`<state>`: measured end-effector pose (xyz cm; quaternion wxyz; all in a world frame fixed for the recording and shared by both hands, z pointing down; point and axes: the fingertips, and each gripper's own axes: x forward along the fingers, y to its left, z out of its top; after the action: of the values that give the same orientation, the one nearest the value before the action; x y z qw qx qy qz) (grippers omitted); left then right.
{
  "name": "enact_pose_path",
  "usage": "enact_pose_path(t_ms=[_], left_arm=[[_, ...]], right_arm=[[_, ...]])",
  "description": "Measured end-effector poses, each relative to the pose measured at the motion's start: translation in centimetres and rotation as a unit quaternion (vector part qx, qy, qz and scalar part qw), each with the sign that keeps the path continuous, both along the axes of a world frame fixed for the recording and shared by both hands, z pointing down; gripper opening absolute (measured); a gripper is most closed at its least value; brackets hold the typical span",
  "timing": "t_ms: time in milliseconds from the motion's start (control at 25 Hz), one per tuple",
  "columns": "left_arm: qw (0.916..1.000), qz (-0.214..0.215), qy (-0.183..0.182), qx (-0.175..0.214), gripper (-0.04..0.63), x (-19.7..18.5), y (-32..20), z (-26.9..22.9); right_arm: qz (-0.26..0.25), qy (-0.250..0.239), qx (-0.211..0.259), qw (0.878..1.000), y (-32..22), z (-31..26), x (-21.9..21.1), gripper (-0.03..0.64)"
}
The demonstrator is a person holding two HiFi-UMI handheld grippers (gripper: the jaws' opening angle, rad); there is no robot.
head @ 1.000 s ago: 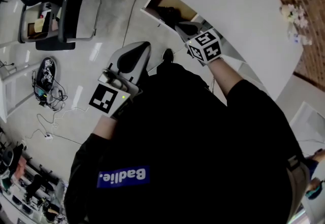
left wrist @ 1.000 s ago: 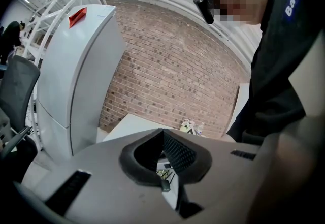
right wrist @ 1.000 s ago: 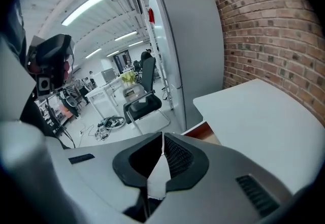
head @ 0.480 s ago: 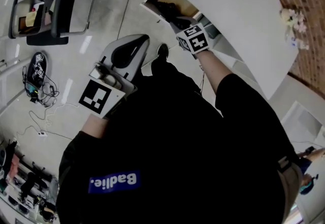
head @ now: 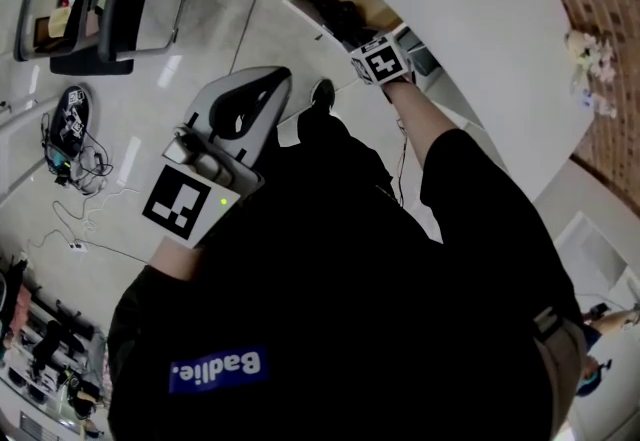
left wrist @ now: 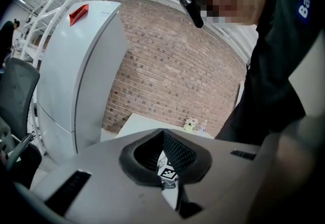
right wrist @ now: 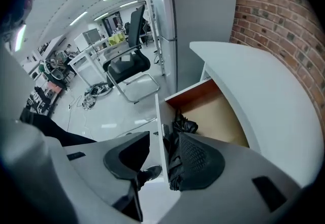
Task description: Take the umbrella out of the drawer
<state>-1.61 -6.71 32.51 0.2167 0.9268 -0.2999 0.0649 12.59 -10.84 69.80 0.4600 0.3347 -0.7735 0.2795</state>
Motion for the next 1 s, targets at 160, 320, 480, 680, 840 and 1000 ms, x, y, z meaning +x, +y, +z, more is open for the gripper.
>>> enact_pose_path(t_ms=[160, 320, 480, 680, 840, 1000], left_arm=[[1.0000, 0.000, -0.003, -0.009, 0.002, 0.4, -0.2, 0.7], [0.9997, -0.003, -0.015, -0.020, 0.002, 0.2, -0.6, 1.7], [0.9996, -0.007, -0.021, -0.019, 0.002, 0.3, -1.4, 2.3], [0.9994, -0.013, -0.024, -0.021, 0.002, 0.3, -2.5, 3.3], [0.9992, -0.014, -0.028, -0.024, 0.002, 0.7, -2.9, 4.0], [0.9989, -0.017, -0.033, -0.030, 0.002, 0.6, -3.3, 4.8]], right_arm=[[0.018, 0.006, -0.021, 1.000, -0.8, 2.7, 0.9, 0.204], [0.044, 0.019, -0.037, 0.998, -2.2, 5.7, 2.0, 0.226], [0.065, 0.027, -0.063, 0.995, -2.6, 8.3, 3.3, 0.239], [0.050, 0.041, -0.079, 0.995, -3.5, 10.9, 3.5, 0.247], [0.029, 0.033, -0.106, 0.993, -3.4, 13.3, 3.1, 0.253], [0.022, 0.048, -0.140, 0.989, -3.2, 15.4, 3.7, 0.261]])
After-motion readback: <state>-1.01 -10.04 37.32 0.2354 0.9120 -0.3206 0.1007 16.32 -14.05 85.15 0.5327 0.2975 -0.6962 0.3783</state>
